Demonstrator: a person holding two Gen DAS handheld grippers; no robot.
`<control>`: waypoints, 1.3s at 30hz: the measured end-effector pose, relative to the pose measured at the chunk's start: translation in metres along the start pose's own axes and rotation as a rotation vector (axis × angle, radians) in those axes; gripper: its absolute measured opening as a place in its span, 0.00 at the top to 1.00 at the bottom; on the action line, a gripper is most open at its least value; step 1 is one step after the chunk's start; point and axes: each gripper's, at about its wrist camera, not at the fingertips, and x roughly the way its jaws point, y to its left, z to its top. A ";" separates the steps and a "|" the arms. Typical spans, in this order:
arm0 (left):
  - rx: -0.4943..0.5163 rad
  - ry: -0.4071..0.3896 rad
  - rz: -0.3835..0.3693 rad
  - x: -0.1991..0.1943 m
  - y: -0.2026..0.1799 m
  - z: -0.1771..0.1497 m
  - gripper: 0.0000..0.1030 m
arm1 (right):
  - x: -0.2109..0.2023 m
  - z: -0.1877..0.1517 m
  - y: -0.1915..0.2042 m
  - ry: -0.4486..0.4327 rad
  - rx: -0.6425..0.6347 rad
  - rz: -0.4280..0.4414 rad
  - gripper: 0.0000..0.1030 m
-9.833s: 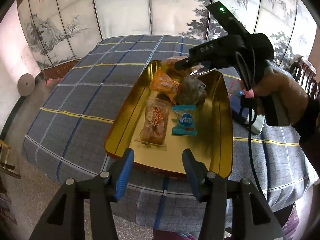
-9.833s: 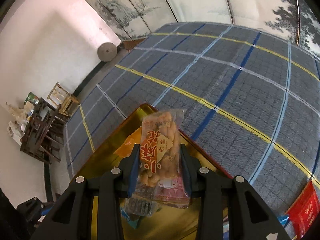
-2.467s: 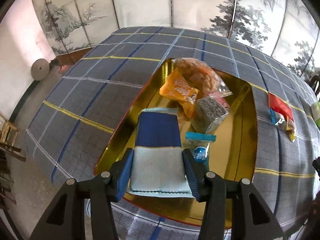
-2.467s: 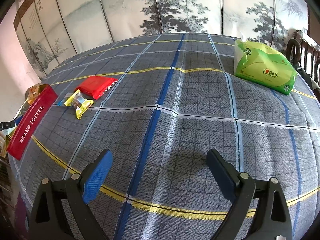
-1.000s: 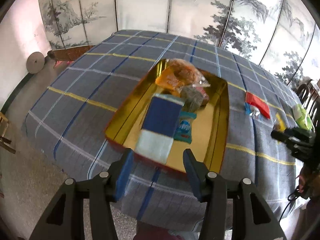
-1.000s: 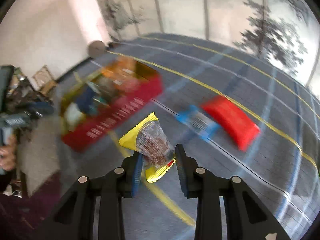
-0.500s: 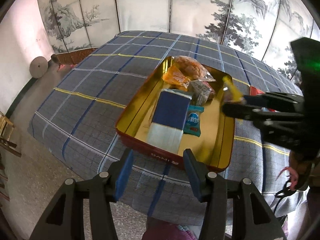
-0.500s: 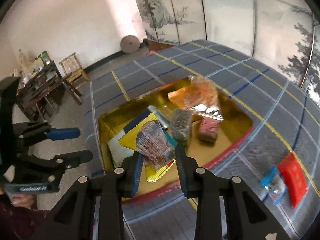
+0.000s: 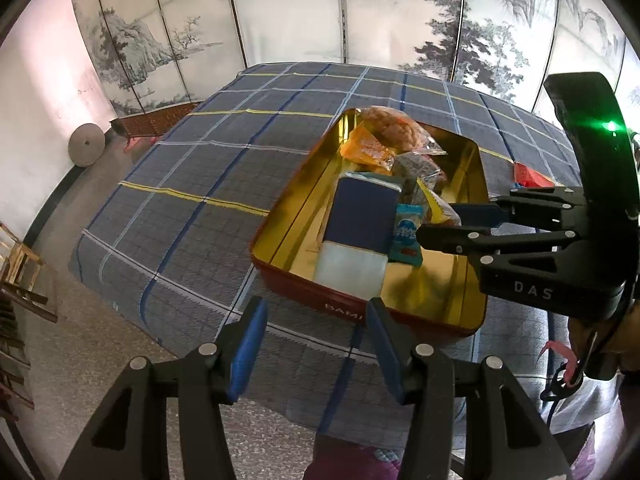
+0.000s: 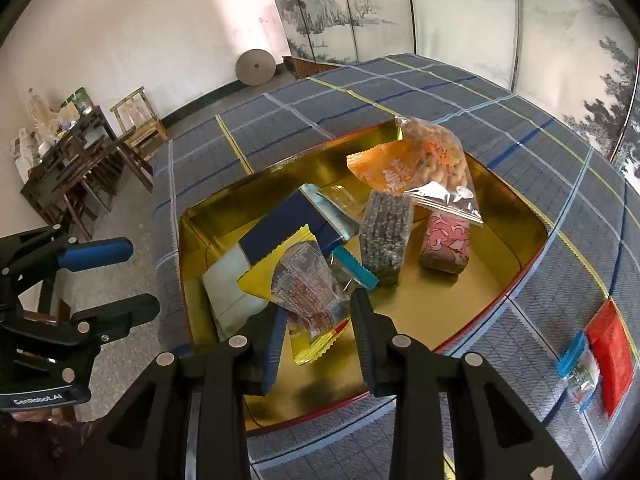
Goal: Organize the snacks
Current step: 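Lower the yellow candy into the tin and open the right gripper, then move the left gripper to the blue-and-clear candy and grasp it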
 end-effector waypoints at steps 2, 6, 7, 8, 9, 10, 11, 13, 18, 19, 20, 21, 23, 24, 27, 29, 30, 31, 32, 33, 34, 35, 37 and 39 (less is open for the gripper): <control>0.001 0.001 0.001 0.001 0.000 0.000 0.49 | 0.002 0.000 0.001 0.003 0.001 -0.002 0.71; 0.006 0.005 0.004 0.001 0.000 -0.001 0.49 | 0.004 0.000 0.001 0.007 0.005 -0.003 0.70; 0.007 0.006 0.004 0.002 0.000 -0.002 0.49 | 0.004 0.000 0.001 0.008 0.007 -0.004 0.70; 0.008 0.007 0.004 0.002 0.000 -0.002 0.49 | 0.005 0.000 0.001 0.007 0.009 -0.005 0.70; 0.010 0.009 0.005 0.002 0.000 -0.003 0.49 | 0.005 0.000 0.001 0.006 0.014 -0.003 0.69; 0.012 0.010 0.006 0.003 0.000 -0.003 0.49 | 0.005 0.000 0.001 0.004 0.017 0.000 0.69; 0.012 0.011 0.005 0.003 0.000 -0.004 0.49 | 0.004 -0.001 0.000 0.002 0.018 0.000 0.69; 0.012 0.011 0.007 0.003 0.000 -0.004 0.49 | 0.004 0.000 0.000 -0.003 0.021 0.000 0.69; 0.018 0.023 0.007 0.005 -0.001 -0.005 0.49 | -0.008 -0.003 -0.003 -0.039 0.042 0.014 0.69; 0.020 0.027 0.008 0.005 -0.001 -0.005 0.49 | -0.013 -0.004 -0.004 -0.057 0.052 0.018 0.69; 0.022 0.029 0.010 0.006 -0.001 -0.006 0.49 | -0.018 -0.006 -0.006 -0.075 0.065 0.022 0.68; 0.025 0.031 0.012 0.006 -0.002 -0.007 0.49 | -0.023 -0.009 -0.009 -0.093 0.080 0.024 0.66; 0.028 0.031 0.014 0.005 -0.002 -0.007 0.49 | -0.035 -0.018 -0.016 -0.128 0.118 0.024 0.65; 0.029 0.030 0.016 0.005 -0.003 -0.008 0.49 | -0.039 -0.024 -0.020 -0.140 0.137 0.021 0.64; 0.034 0.032 0.015 0.004 -0.005 -0.007 0.49 | -0.049 -0.039 -0.034 -0.156 0.187 0.003 0.63; 0.039 0.032 0.016 0.003 -0.007 -0.007 0.49 | -0.058 -0.054 -0.046 -0.169 0.229 -0.013 0.61; 0.044 0.030 0.019 0.002 -0.009 -0.007 0.48 | -0.062 -0.063 -0.053 -0.175 0.253 -0.022 0.58; 0.051 0.026 0.022 0.001 -0.011 -0.007 0.48 | -0.068 -0.074 -0.061 -0.180 0.278 -0.039 0.56; 0.056 0.025 0.024 0.001 -0.012 -0.008 0.48 | -0.070 -0.080 -0.066 -0.182 0.293 -0.052 0.53; 0.060 0.025 0.025 0.001 -0.013 -0.008 0.48 | -0.074 -0.088 -0.072 -0.185 0.312 -0.069 0.53; 0.064 0.025 0.025 0.000 -0.015 -0.008 0.48 | -0.079 -0.098 -0.081 -0.186 0.337 -0.088 0.53; 0.068 0.025 0.026 0.000 -0.016 -0.008 0.48 | -0.083 -0.106 -0.088 -0.187 0.359 -0.104 0.52; 0.075 0.026 0.027 -0.001 -0.019 -0.008 0.48 | -0.093 -0.124 -0.106 -0.189 0.402 -0.156 0.52; 0.085 0.026 0.029 -0.002 -0.023 -0.007 0.48 | -0.105 -0.140 -0.120 -0.197 0.441 -0.196 0.50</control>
